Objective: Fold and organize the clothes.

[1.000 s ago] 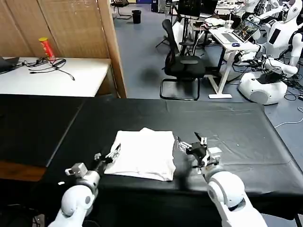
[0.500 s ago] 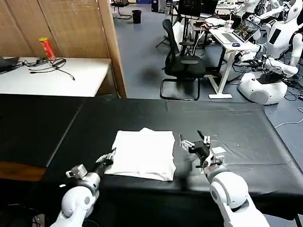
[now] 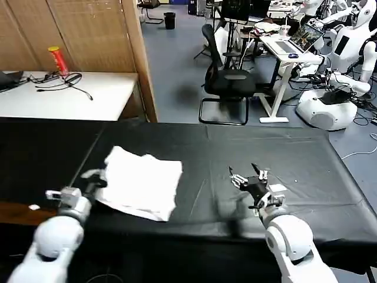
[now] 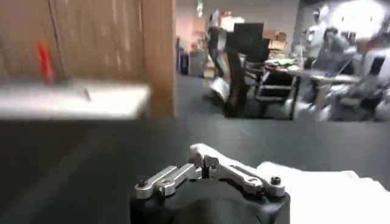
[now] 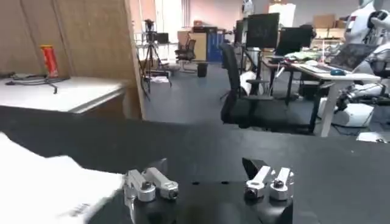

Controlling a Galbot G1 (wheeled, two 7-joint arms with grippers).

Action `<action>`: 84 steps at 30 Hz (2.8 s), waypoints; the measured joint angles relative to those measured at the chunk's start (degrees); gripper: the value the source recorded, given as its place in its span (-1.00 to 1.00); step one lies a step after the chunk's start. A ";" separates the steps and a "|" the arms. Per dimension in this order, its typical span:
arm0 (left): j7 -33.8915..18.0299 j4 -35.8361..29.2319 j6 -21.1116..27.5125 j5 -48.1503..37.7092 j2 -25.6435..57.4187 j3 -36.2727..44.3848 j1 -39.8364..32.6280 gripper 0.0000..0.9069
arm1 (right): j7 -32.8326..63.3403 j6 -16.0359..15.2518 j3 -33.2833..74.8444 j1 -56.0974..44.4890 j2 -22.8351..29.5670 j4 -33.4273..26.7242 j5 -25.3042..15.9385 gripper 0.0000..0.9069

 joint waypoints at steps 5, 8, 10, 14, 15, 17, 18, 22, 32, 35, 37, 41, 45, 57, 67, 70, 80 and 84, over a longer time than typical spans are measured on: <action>-0.71 -3.24 0.85 2.60 7.26 -3.39 1.79 -1.00 | -0.03 0.23 -0.22 -0.34 0.63 -0.21 -0.35 0.94; -1.93 -6.82 2.05 1.68 7.94 -2.87 2.09 -1.00 | -0.24 0.35 -0.35 -0.82 0.98 -0.25 -1.38 0.94; -2.72 -9.41 2.57 -0.07 7.19 -1.16 2.34 -1.00 | -0.31 0.38 -0.33 -1.26 1.01 -0.19 -1.67 0.94; -5.03 -12.24 3.34 -4.31 3.79 4.20 2.44 -1.00 | -0.53 0.59 0.15 -2.11 0.96 -0.13 -2.20 0.94; -5.59 -12.43 3.49 -5.41 2.46 6.08 2.18 -1.00 | -0.56 0.60 0.20 -2.32 0.99 -0.13 -2.21 0.94; -5.79 -12.50 3.33 -5.08 0.10 9.48 1.59 -1.00 | -0.74 0.56 0.05 -2.68 1.23 -0.13 -2.16 0.94; -5.67 -12.18 3.06 -4.16 -1.38 11.39 1.14 -0.89 | -0.87 0.48 -0.15 -2.82 1.37 -0.12 -2.07 0.94; -4.06 -9.18 2.96 -2.71 -6.84 17.57 0.13 0.94 | -1.26 -0.62 -0.95 -3.11 1.40 0.05 0.25 0.94; 1.72 -9.03 -0.09 -1.65 -9.64 22.11 0.09 0.94 | 0.91 -8.80 -5.47 -1.70 0.55 0.20 17.46 0.94; 1.29 -9.42 -1.39 -1.82 -8.68 21.10 0.16 0.94 | 0.86 -9.21 -8.28 0.21 1.62 -1.57 19.90 0.94; 1.19 -9.51 -1.60 -1.75 -8.19 20.33 0.54 0.94 | 0.72 -9.22 -10.29 1.88 2.63 -3.18 20.47 0.94; 1.19 -9.42 -2.13 -0.71 -7.94 19.07 1.62 0.94 | 0.34 -9.20 -13.44 5.01 4.58 -6.70 20.31 0.94; 1.24 -8.53 -4.35 2.86 -7.89 18.46 2.43 0.94 | 0.41 -9.10 -15.93 7.52 5.63 -9.86 20.03 0.78; 0.96 -9.18 -4.88 3.54 -6.83 15.23 4.36 0.94 | -0.71 -8.57 -19.59 12.54 8.19 -17.46 19.14 -0.85; 1.15 -9.65 -4.56 3.58 -6.63 12.98 5.69 0.94 | -1.39 -7.83 -18.31 12.86 7.35 -18.68 18.88 -1.00; 1.10 -9.49 -4.69 3.59 -6.79 12.41 6.20 0.94 | -1.52 -7.76 -17.25 12.32 6.52 -18.16 19.00 -1.00; 1.01 -7.51 -5.48 3.54 -7.56 11.39 6.69 0.94 | -0.14 -11.53 -9.78 8.98 -0.88 -12.56 16.23 -1.00; 0.93 -6.85 -5.73 3.52 -7.83 11.46 6.80 0.94 | -0.66 -11.59 -7.11 8.11 -3.65 -10.67 12.67 0.94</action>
